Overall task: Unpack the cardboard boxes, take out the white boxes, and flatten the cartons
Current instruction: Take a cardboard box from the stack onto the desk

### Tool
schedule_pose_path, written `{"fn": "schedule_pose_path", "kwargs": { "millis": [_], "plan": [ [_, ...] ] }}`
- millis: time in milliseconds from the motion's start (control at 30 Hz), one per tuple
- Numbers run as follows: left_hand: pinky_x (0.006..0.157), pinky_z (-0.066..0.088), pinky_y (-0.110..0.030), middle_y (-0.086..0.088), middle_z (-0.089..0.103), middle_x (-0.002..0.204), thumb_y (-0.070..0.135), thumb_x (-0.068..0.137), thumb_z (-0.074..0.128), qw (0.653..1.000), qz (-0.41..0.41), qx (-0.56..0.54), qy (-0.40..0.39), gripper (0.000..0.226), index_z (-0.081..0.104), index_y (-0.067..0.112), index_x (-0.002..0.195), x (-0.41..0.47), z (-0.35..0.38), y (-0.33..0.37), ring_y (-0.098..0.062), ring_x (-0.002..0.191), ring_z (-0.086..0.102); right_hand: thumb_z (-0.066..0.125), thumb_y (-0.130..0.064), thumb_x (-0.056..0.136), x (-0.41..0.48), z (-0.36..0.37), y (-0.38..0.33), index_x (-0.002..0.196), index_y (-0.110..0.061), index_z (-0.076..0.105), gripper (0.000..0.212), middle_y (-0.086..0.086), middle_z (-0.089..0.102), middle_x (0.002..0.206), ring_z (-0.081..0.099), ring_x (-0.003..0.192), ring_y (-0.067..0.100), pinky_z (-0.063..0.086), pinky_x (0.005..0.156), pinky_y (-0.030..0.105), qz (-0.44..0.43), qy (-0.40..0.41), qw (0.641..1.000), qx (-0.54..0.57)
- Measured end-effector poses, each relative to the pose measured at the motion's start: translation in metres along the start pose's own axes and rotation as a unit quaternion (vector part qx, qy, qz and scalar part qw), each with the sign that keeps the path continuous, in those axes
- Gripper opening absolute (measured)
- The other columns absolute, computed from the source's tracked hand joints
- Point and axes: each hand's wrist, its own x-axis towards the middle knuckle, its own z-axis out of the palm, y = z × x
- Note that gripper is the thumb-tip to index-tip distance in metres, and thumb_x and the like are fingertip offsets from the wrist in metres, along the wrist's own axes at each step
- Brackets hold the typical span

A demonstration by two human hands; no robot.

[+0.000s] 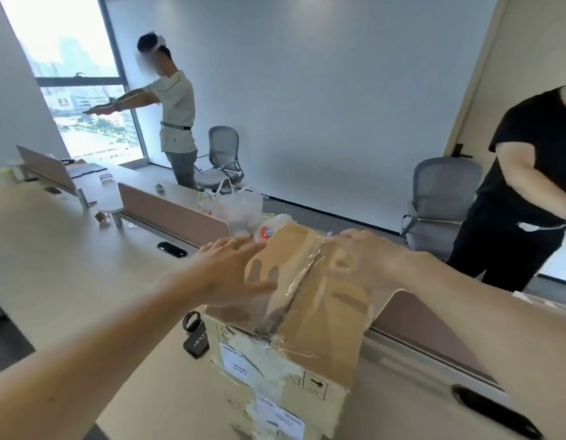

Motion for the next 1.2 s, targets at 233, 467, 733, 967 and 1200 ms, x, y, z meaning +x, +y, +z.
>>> {"fn": "schedule_pose_path", "kwargs": {
  "millis": [233, 467, 733, 967, 1200],
  "plan": [
    [0.120, 0.029, -0.062, 0.029, 0.001, 0.155, 0.094, 0.039, 0.077, 0.987, 0.060, -0.037, -0.148, 0.137, -0.004, 0.071, 0.147, -0.010, 0.034, -0.003, -0.007, 0.154, -0.006, 0.039, -0.096, 0.070, 0.052, 0.021, 0.034, 0.159, -0.050, 0.019, 0.101, -0.004, 0.017, 0.171, 0.014, 0.159, 0.026, 0.022, 0.125, 0.051, -0.018, -0.056, 0.998, 0.035],
    [0.112, 0.043, -0.047, 0.017, 0.016, 0.164, 0.078, 0.044, 0.087, 0.989, 0.101, -0.003, -0.106, 0.132, 0.007, 0.074, 0.148, 0.008, 0.031, -0.022, -0.019, 0.151, 0.026, 0.041, -0.097, 0.073, 0.050, 0.035, 0.052, 0.159, -0.050, 0.020, 0.100, 0.008, 0.022, 0.168, 0.024, 0.155, 0.029, 0.028, 0.121, 0.048, 0.008, -0.035, 0.996, 0.078],
    [0.121, 0.034, -0.055, 0.000, 0.028, 0.168, 0.020, 0.096, 0.070, 0.997, 0.000, -0.053, 0.053, 0.057, 0.052, 0.052, 0.140, 0.060, 0.033, -0.032, -0.027, 0.153, 0.030, 0.031, -0.098, 0.074, -0.028, 0.047, 0.069, 0.133, -0.039, 0.041, 0.084, -0.006, 0.054, 0.095, 0.058, 0.090, 0.023, 0.052, 0.080, 0.042, 0.152, 0.029, 0.988, 0.009],
    [0.107, 0.046, -0.030, 0.019, 0.046, 0.153, 0.038, 0.098, 0.068, 0.897, -0.047, -0.436, -0.047, 0.056, 0.048, 0.045, 0.149, 0.061, 0.065, -0.008, -0.008, 0.128, 0.054, 0.047, -0.089, 0.079, -0.040, 0.058, 0.073, 0.160, -0.048, 0.012, 0.098, 0.001, 0.052, 0.144, 0.054, 0.129, 0.026, 0.046, 0.103, 0.039, 0.189, 0.022, 0.966, 0.175],
    [0.076, 0.051, -0.012, 0.032, 0.050, 0.119, 0.053, 0.070, 0.089, 0.885, -0.052, -0.461, -0.038, 0.093, 0.042, 0.053, 0.150, 0.061, 0.067, -0.002, 0.008, 0.103, 0.058, 0.076, -0.079, 0.067, -0.050, 0.079, 0.053, 0.157, -0.058, 0.016, 0.111, -0.003, 0.037, 0.165, 0.039, 0.148, 0.015, 0.041, 0.106, 0.034, 0.207, 0.084, 0.885, 0.410]
  ]
}}
